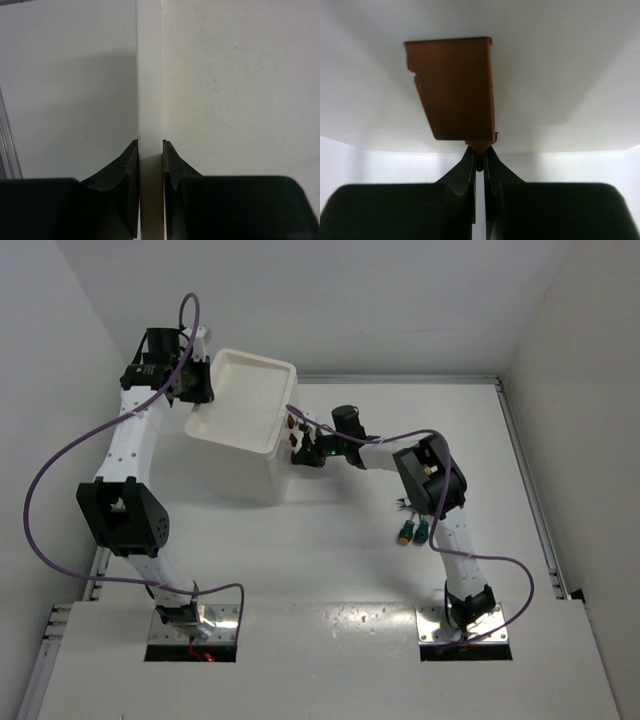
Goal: Sort the tools into containers
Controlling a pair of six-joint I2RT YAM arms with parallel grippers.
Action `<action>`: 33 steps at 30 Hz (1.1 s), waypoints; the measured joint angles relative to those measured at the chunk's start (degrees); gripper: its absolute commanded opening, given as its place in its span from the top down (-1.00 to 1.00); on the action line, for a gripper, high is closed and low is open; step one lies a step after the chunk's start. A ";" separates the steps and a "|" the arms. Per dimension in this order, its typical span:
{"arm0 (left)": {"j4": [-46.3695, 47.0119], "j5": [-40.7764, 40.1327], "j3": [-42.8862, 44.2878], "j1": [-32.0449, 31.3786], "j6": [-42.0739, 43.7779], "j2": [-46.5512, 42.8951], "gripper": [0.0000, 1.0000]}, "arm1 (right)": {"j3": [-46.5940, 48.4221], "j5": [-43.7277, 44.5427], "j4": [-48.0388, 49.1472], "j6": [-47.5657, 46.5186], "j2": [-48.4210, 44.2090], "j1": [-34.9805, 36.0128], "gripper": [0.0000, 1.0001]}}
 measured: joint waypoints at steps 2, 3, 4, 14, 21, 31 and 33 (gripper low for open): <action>0.17 -0.02 -0.15 0.00 0.00 -0.02 1.00 | -2.23 1.11 2.93 1.27 -0.81 0.07 1.00; 0.35 -0.07 -0.33 0.00 -0.02 -0.13 1.00 | -3.43 1.77 4.17 1.81 -1.40 0.15 1.00; 0.42 -0.11 -0.39 -0.02 -0.04 -0.17 1.00 | -4.46 2.54 5.05 2.29 -2.05 0.24 1.00; 1.44 -0.74 -1.01 -0.50 -0.46 -0.42 1.00 | -13.70 5.55 8.39 4.44 -10.67 -1.92 1.00; 1.92 -1.01 -1.16 -0.92 -1.09 -0.42 1.00 | -15.72 3.39 -0.46 3.41 -14.43 -7.48 1.00; 2.54 -1.31 -1.55 -1.18 -1.55 -0.57 1.00 | -15.65 2.51 -13.40 -0.46 -17.53 -12.41 1.00; 2.91 -1.38 -1.97 -1.22 -1.60 -0.81 1.00 | -15.63 2.47 -14.60 -0.79 -18.21 -13.29 1.00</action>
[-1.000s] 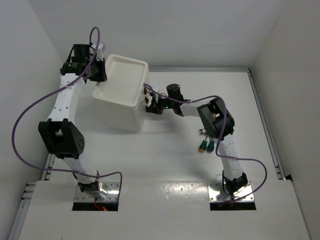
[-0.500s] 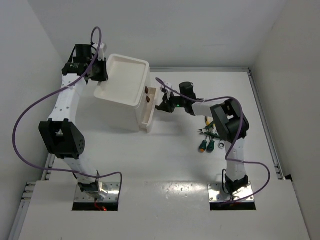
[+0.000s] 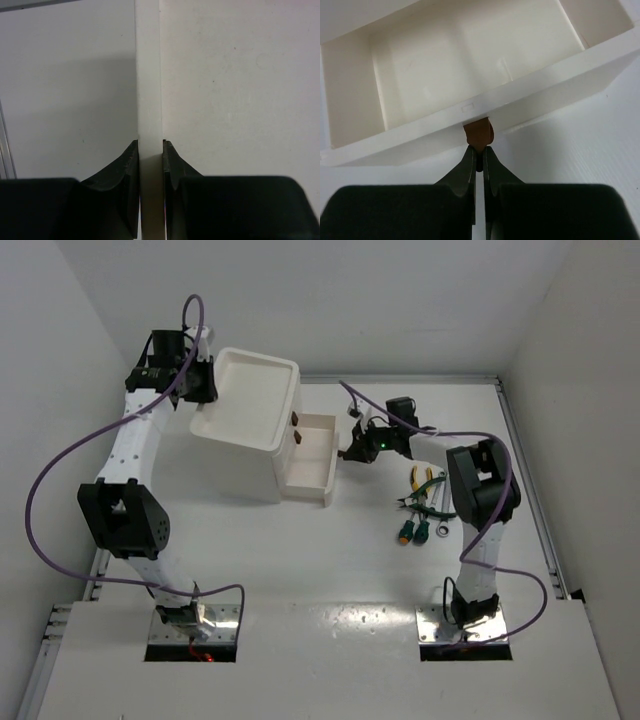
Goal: Sort the tools into containers
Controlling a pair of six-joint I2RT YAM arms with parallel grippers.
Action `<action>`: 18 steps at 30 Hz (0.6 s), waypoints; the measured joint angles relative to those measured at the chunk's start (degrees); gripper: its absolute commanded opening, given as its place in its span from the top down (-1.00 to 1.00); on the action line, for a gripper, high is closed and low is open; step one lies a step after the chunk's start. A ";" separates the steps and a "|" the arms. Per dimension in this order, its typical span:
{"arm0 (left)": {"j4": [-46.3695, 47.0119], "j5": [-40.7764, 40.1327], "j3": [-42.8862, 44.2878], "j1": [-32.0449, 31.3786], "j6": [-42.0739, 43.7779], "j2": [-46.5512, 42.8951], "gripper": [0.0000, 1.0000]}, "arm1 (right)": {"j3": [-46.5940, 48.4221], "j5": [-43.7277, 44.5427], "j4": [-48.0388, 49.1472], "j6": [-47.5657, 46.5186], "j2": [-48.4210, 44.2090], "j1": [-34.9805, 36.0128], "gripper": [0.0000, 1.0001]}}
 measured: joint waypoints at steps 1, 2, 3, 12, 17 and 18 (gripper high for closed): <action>0.22 0.00 -0.22 -0.02 -0.04 -0.13 1.00 | -0.02 0.04 -0.70 -0.13 -0.33 -0.28 1.00; 0.35 0.02 -0.33 -0.04 -0.09 -0.20 1.00 | -0.02 0.00 -1.18 -0.31 -0.63 -0.55 1.00; 0.48 0.02 -0.39 -0.11 -0.13 -0.20 1.00 | -0.02 -0.02 -1.62 -0.63 -0.87 -0.74 1.00; 1.51 -0.66 -1.01 -1.11 -0.17 -0.44 1.00 | -1.27 1.66 -5.07 -2.29 -4.33 -4.48 -0.39; 1.68 -1.07 -1.14 -1.31 -0.20 -0.48 1.00 | -4.09 3.48 -5.07 -2.27 -9.73 -6.78 -0.36; 1.73 -1.22 -1.16 -1.36 -0.17 -0.50 0.91 | -4.50 3.61 -5.22 -2.19 -10.82 -7.23 -0.33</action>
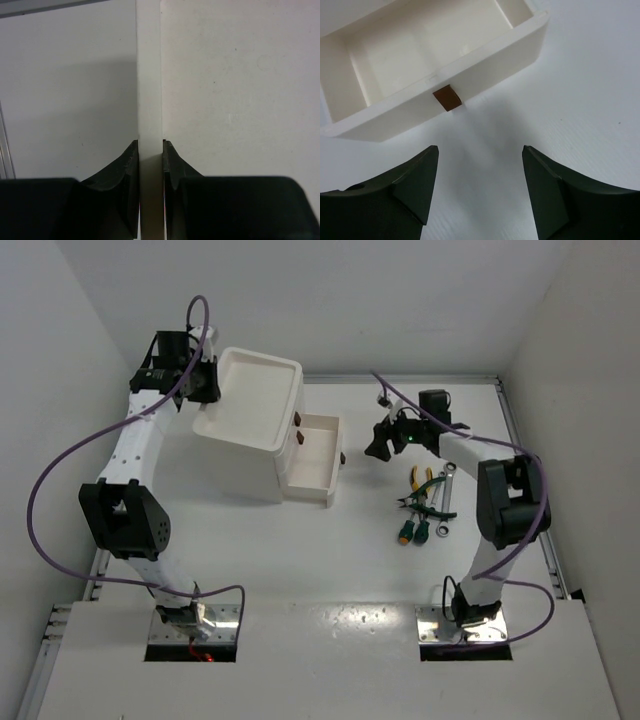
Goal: Sort the tools into containers
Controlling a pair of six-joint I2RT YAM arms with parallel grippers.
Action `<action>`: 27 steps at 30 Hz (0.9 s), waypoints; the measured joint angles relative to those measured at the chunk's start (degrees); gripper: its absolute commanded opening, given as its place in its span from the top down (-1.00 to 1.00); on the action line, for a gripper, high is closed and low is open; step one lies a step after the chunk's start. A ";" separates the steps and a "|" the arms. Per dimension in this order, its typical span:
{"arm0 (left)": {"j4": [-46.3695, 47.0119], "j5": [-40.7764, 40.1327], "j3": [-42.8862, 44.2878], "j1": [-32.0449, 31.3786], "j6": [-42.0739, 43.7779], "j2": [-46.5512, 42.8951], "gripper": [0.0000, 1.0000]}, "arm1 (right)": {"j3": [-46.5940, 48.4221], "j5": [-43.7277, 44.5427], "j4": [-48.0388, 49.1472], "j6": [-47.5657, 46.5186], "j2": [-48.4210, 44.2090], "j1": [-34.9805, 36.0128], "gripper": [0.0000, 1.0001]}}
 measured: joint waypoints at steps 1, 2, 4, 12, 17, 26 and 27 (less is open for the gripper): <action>0.00 -0.04 -0.02 -0.02 0.00 0.00 0.81 | -0.33 -0.04 -0.48 -0.11 -1.27 -0.37 -0.31; 0.02 -0.07 -0.02 -0.02 0.00 -0.04 0.74 | -0.42 -0.13 -1.73 -0.55 -2.56 -0.79 -0.28; 0.02 -0.24 -0.04 -0.11 0.07 -0.09 0.50 | -0.26 -0.61 -5.46 -3.54 -5.11 -2.03 -0.28; 0.52 0.52 -0.24 -1.90 0.52 -0.09 -0.24 | 6.82 -1.51 -31.58 -25.66 -9.62 -11.69 -0.01; 0.44 1.25 -0.24 -1.92 1.14 -0.09 -0.30 | 16.00 0.22 -49.66 -45.92 -4.70 -17.03 -0.01; 0.28 1.95 -0.24 -2.03 1.79 -0.09 -0.37 | 23.15 9.09 -66.38 -73.81 9.07 -18.43 0.01; 0.28 1.97 -0.24 -2.03 1.81 -0.09 -0.37 | 22.27 9.92 -66.97 -76.00 9.11 -18.43 0.01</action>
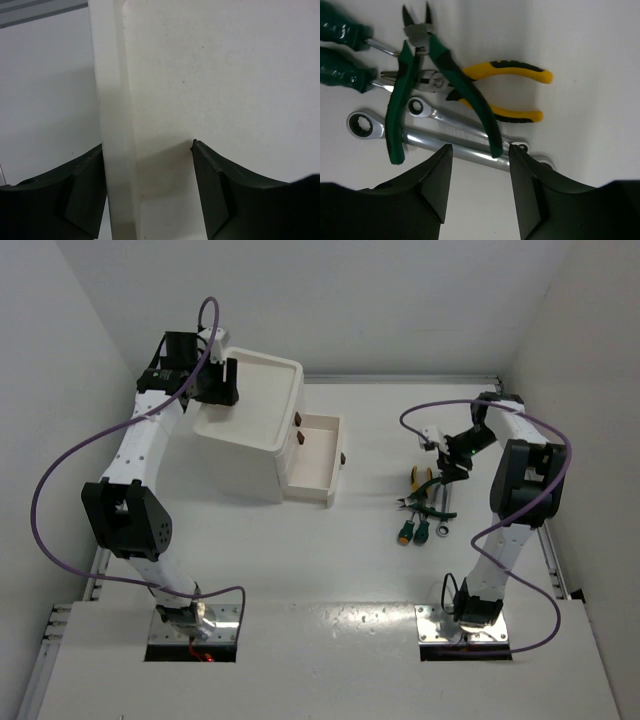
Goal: Sort the tools into containers
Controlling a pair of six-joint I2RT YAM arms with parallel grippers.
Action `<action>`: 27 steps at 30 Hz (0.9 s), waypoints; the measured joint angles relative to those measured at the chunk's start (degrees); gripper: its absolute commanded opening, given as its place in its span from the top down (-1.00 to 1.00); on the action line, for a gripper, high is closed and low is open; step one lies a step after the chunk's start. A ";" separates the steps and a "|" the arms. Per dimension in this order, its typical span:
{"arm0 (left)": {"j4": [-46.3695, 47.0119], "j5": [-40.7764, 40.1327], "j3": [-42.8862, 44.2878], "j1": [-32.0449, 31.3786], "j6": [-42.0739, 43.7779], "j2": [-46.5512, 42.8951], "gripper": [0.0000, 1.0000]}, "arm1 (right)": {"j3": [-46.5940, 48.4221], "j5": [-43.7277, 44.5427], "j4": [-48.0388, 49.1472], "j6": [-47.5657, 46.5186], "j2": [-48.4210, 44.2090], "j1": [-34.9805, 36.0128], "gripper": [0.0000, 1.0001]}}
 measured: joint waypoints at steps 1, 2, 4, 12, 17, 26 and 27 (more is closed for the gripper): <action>0.00 -0.02 0.00 0.00 -0.02 0.00 -0.37 | -0.68 0.59 -0.66 -1.57 0.00 0.00 0.01; 0.00 -0.04 0.00 0.00 0.00 0.00 -0.37 | -1.27 1.01 -1.27 -3.19 0.00 0.00 0.01; 0.00 -0.04 0.00 0.00 0.00 0.00 -0.37 | -2.14 1.86 -1.64 -5.70 0.00 0.00 0.01; -0.02 -0.04 0.00 0.00 -0.02 0.00 -0.37 | -3.19 2.82 0.48 -9.46 0.74 0.17 0.01; -0.02 -0.04 0.00 0.00 -0.02 0.00 -0.37 | -3.82 2.99 2.56 -9.68 1.84 0.48 0.04; -0.04 -0.09 0.00 0.00 -0.04 0.00 -0.37 | -3.82 3.30 3.82 -9.55 4.02 1.29 0.24; -0.04 -0.07 0.00 0.00 -0.04 0.00 -0.37 | -3.82 3.30 4.20 -9.38 4.02 1.44 0.29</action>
